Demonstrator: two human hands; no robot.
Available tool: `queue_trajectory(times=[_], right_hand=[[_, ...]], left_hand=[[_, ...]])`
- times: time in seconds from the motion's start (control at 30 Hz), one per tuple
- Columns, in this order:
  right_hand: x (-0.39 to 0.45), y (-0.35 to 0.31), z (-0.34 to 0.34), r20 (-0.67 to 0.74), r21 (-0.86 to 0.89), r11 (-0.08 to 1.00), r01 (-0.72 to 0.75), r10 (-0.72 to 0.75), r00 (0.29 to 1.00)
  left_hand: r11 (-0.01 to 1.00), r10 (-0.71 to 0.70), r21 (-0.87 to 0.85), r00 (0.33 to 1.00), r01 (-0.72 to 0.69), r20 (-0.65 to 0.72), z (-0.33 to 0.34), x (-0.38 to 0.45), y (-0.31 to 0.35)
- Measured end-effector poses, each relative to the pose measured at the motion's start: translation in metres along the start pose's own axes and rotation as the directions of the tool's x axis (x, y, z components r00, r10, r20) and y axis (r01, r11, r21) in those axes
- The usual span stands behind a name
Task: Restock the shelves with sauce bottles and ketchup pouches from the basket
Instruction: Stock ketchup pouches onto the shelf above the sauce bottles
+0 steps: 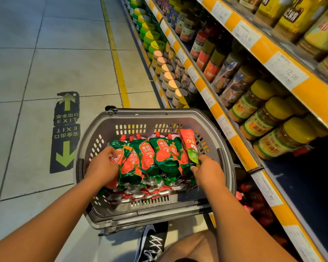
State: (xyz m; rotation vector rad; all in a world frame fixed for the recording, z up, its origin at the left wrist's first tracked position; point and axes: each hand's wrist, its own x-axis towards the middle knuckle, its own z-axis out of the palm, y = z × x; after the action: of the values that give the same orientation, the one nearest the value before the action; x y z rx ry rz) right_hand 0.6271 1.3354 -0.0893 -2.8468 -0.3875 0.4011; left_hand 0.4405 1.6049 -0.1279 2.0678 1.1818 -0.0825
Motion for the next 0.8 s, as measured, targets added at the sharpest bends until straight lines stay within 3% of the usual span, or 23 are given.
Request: queue_trajectory(times=[0.2, 0.43, 0.8], right_hand=[[0.000, -0.007, -0.005, -0.073, -0.045, 0.999, 0.004, -0.008, 0.997], [-0.010, -0.014, -0.017, -0.169, 0.096, 0.995, -0.021, 0.038, 0.985], [-0.044, -0.007, -0.054, -0.371, 0.203, 0.978, 0.045, 0.034, 0.928]], left_hand=[[0.999, 0.050, 0.016, 0.997, -0.049, -0.066, -0.001, -0.004, 0.003], [0.975, 0.190, -0.093, 0.974, -0.202, -0.126, -0.002, -0.013, 0.004], [0.966, 0.244, -0.049, 0.960, -0.253, -0.139, -0.007, -0.027, 0.006]])
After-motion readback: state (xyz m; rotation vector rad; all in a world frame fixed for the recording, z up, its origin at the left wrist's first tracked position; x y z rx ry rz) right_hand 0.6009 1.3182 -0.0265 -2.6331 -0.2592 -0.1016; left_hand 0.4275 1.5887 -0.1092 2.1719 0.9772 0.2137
